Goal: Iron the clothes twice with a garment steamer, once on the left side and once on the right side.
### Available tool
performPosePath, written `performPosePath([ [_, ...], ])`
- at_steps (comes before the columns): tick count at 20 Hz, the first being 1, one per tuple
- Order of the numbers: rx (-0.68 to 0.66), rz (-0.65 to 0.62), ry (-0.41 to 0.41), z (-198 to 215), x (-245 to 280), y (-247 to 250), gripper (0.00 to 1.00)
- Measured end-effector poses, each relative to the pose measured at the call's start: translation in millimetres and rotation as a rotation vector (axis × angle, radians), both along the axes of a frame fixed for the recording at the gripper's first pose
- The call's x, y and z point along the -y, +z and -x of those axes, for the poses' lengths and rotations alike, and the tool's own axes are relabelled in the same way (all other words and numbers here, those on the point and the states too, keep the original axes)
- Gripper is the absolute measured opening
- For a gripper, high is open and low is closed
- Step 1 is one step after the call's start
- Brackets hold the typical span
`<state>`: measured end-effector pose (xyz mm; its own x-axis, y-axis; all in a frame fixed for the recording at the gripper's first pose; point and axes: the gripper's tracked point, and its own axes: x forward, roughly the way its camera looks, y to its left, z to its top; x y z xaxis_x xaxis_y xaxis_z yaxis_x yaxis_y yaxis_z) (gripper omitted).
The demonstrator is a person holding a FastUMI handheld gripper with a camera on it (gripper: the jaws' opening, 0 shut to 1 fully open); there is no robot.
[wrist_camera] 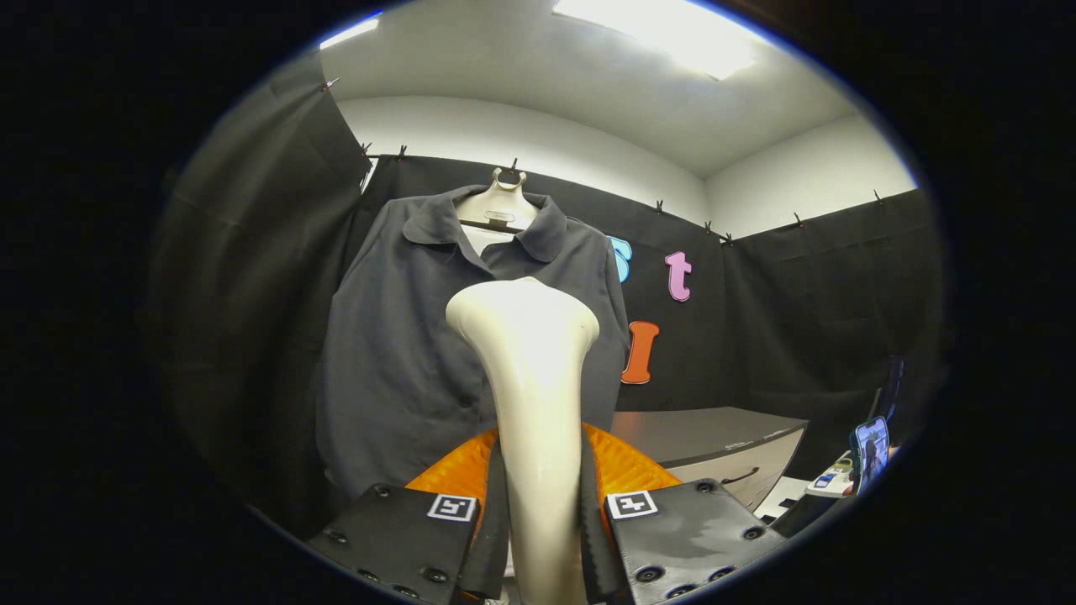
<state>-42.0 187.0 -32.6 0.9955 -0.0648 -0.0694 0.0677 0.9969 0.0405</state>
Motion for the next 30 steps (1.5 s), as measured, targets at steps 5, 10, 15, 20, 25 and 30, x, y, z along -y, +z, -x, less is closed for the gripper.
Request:
performPosePath([
  [5,-0.003,-0.003,0.005,-0.1,-1.3,-2.5,0.43],
  [10,-0.006,-0.003,0.010,-3.4,-3.3,-6.4,0.43],
  [15,0.001,0.000,0.008,-5.4,-2.9,-5.2,0.43],
  [20,0.000,0.001,0.010,-7.6,-3.0,-8.1,0.43],
  [25,0.000,0.001,0.012,-7.1,-3.2,-7.8,0.43],
  [30,-0.005,-0.003,0.009,-6.8,-1.9,-10.1,0.43],
])
